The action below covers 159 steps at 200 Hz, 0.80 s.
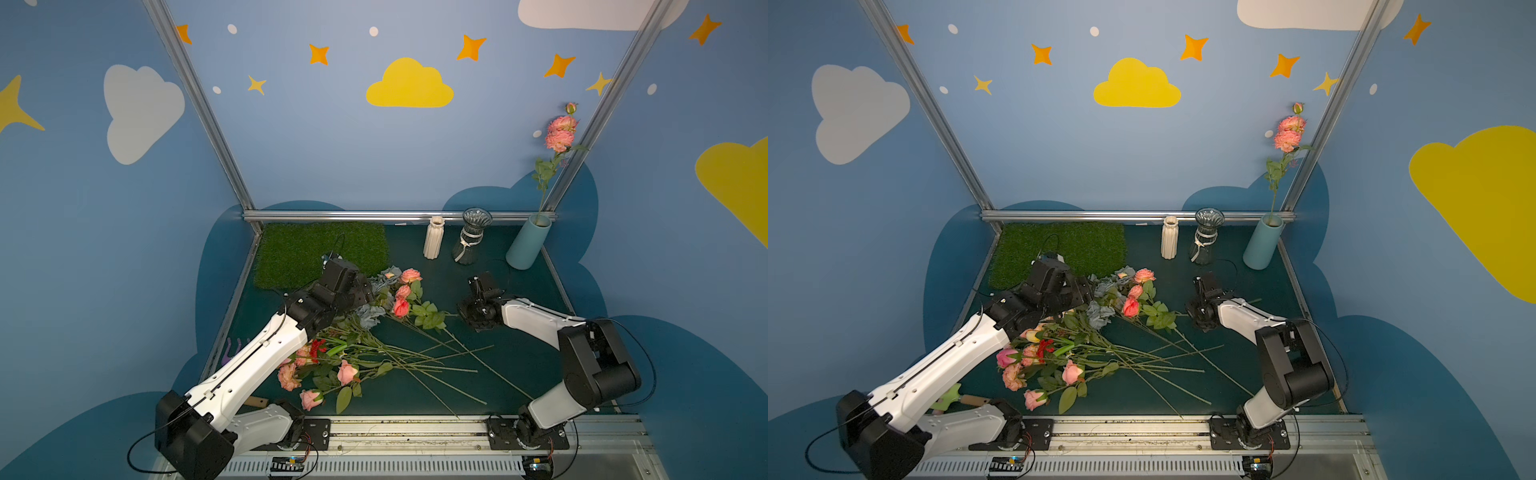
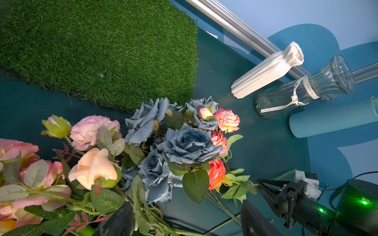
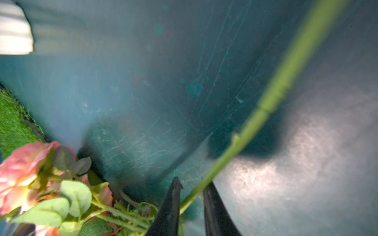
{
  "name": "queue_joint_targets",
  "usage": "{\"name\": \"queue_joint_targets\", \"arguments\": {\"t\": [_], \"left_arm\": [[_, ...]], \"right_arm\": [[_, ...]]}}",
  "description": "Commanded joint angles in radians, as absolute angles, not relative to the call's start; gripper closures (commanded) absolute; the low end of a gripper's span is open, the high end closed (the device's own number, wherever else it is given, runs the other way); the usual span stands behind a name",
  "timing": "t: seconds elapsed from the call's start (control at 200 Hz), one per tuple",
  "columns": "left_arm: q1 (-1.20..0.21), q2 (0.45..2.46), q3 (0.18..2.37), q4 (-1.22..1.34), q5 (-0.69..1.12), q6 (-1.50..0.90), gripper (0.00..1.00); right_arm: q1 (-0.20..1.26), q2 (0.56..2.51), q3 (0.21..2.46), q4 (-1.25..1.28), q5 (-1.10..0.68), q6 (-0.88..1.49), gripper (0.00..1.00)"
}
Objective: Place the pink flowers into the vase
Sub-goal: Pick up the flower at the center of the board.
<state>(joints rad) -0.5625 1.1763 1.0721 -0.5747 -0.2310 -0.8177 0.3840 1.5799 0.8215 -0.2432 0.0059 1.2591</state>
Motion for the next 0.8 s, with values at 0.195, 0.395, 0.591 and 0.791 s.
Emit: {"name": "queue_joint_targets", "arguments": {"t": [0.195,0.395,0.591,0.791], "left_arm": [[-0.558,1.112,1.063,-0.582,-0.229,-0.807,0.17],[-0.558,1.097,1.056,-0.587,-0.225,-0.810,0.17],[-0.558,1.092,1.061,-0.586,-0.219,-0.807,0.17],[-0.561,1.091,1.064,-0.586,-0.208,-0.805,0.17]], "right_arm": [[0.376,1.599,0.762,-0.096,-0.001,1.295,0.97],[0.384,1.510,0.702,-0.020,0.028,1.319,1.00],[0.413,1.375,0.639,0.041,0.095,1.337,1.00],[0.478,1.246,0.629,0.093,0.189,1.289,1.00]]}}
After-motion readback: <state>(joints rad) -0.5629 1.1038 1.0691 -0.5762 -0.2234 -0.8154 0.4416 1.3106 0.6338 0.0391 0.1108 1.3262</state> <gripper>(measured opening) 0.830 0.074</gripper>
